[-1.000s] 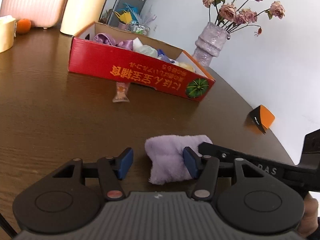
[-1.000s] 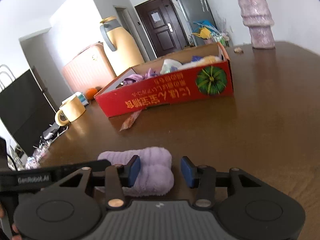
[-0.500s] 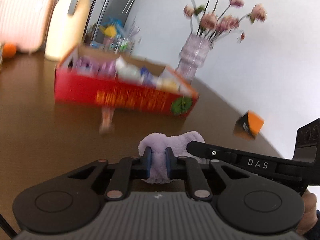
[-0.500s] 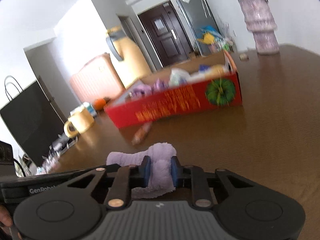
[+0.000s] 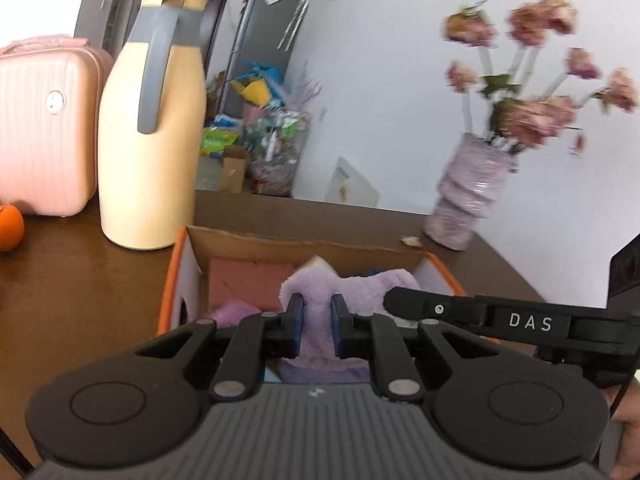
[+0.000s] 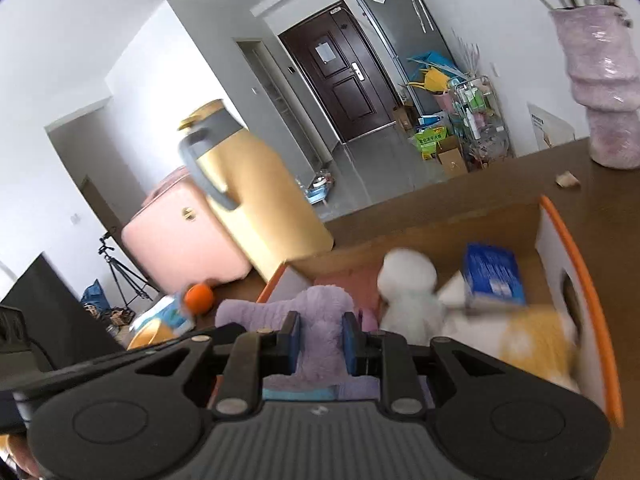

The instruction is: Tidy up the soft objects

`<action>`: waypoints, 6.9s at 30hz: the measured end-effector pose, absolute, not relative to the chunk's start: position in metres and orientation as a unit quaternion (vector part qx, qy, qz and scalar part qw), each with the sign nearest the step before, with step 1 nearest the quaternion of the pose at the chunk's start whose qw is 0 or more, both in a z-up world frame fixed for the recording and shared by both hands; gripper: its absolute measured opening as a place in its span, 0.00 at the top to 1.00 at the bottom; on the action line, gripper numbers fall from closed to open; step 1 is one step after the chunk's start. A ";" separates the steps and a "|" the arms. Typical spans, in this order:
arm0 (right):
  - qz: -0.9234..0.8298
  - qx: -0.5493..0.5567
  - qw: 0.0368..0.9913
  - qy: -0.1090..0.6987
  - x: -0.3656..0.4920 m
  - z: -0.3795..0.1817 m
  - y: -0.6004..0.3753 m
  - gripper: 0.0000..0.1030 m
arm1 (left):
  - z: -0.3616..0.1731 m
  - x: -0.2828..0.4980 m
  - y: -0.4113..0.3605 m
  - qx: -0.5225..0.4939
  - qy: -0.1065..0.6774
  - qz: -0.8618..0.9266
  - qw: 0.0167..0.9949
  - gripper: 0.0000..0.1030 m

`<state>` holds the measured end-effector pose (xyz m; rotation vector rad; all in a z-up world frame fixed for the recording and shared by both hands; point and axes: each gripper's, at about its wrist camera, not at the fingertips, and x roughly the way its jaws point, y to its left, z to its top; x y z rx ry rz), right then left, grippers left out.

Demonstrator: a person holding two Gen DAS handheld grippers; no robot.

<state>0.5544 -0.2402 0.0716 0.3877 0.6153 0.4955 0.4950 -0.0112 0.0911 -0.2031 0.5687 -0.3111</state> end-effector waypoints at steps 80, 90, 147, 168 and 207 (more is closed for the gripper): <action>0.176 -0.025 0.955 0.237 0.234 0.016 -0.241 0.24 | 0.024 0.193 0.017 -0.030 0.233 0.012 0.972 0.25; 0.190 0.007 0.938 0.289 0.349 0.005 -0.180 0.27 | 0.008 0.254 0.036 -0.025 0.246 0.018 0.969 0.26; 0.154 0.032 0.967 0.201 0.213 0.035 -0.286 0.87 | 0.047 0.189 -0.055 -0.014 0.208 -0.046 0.977 0.94; 0.146 0.047 0.932 0.327 0.572 0.084 -0.316 0.87 | 0.071 0.463 -0.038 -0.013 0.300 -0.042 0.953 0.94; 0.119 -0.023 0.984 0.130 0.324 0.112 -0.268 0.15 | 0.107 0.341 -0.030 0.007 0.187 -0.014 0.982 0.00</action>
